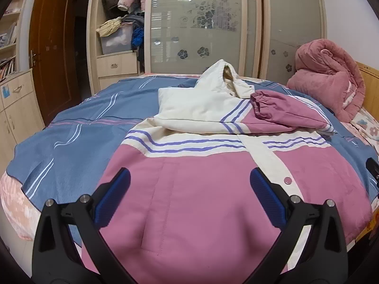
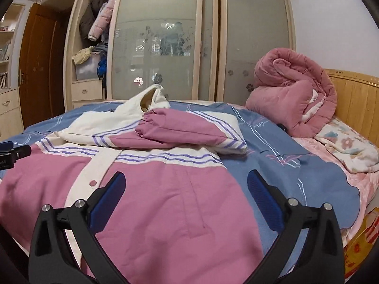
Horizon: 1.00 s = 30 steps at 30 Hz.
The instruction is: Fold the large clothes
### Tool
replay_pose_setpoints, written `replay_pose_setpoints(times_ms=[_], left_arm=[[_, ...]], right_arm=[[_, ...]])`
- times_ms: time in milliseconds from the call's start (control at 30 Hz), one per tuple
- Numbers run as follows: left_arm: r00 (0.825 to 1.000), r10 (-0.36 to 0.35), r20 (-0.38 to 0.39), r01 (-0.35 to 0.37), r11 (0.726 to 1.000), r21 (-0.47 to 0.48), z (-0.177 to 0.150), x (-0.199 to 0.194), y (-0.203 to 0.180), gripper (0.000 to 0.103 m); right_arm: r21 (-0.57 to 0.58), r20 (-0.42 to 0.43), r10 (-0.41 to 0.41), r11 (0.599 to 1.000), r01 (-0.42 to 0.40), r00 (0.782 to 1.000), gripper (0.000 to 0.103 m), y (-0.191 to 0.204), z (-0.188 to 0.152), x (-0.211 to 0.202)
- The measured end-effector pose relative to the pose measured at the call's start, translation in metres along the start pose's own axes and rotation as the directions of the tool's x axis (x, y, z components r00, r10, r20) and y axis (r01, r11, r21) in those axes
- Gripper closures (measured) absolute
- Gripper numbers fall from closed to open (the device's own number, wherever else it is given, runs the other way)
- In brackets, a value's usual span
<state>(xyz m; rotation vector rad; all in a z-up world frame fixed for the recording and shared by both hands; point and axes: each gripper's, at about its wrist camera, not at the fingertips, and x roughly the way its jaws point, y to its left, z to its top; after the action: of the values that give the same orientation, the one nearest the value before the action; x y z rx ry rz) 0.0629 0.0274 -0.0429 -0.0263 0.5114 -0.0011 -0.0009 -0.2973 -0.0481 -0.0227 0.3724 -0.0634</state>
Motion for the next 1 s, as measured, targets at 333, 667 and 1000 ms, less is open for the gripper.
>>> replay_pose_setpoints(times_ms=[333, 667, 1000], left_arm=[[1.000, 0.002, -0.012, -0.002, 1.000, 0.007, -0.003, 0.005, -0.004, 0.002], [0.999, -0.013, -0.040, 0.014, 1.000, 0.021, -0.007, 0.010, -0.008, 0.002], [0.911, -0.368, -0.184, 0.326, 0.919, -0.222, 0.025, 0.029, 0.000, 0.002]], right_arm=[[0.026, 0.002, 0.005, 1.000, -0.005, 1.000, 0.001, -0.006, 0.000, -0.001], [0.031, 0.004, 0.021, 0.999, -0.022, 1.000, 0.001, -0.007, 0.002, -0.002], [0.056, 0.028, 0.049, 0.997, -0.051, 0.998, 0.001, -0.012, 0.006, -0.008]])
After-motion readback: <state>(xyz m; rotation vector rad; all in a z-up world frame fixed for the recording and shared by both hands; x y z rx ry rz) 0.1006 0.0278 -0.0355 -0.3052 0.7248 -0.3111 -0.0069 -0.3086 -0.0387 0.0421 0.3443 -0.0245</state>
